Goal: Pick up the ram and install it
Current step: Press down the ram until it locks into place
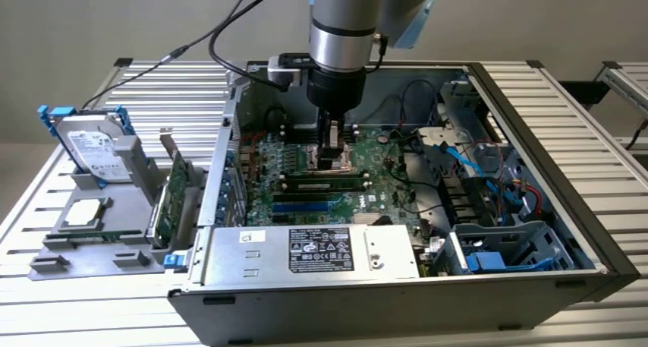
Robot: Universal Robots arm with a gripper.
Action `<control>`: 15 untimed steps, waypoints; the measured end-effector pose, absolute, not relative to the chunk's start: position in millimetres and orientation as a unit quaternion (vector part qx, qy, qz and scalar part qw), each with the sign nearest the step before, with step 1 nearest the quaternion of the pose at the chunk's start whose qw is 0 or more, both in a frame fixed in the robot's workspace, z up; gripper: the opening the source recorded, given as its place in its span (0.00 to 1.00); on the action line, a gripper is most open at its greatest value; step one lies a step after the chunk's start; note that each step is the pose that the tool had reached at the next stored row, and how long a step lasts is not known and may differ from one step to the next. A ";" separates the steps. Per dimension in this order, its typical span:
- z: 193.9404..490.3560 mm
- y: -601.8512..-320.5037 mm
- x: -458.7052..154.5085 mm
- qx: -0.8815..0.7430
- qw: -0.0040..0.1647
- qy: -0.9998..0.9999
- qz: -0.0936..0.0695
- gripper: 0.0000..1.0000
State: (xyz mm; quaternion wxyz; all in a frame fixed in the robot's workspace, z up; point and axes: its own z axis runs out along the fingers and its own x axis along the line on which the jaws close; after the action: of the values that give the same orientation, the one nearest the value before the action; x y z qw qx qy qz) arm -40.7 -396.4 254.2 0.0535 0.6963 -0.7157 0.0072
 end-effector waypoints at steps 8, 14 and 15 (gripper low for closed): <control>254.2 -396.3 -40.7 0.665 0.054 -0.745 0.005 0.11; 254.2 -396.3 -40.7 0.633 0.052 -0.772 0.004 0.11; 254.2 -396.3 -40.7 0.627 0.052 -0.777 0.004 0.11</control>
State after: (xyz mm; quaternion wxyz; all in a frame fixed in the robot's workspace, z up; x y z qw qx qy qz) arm -40.7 -396.3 254.2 0.0522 0.6274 -0.7769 0.0039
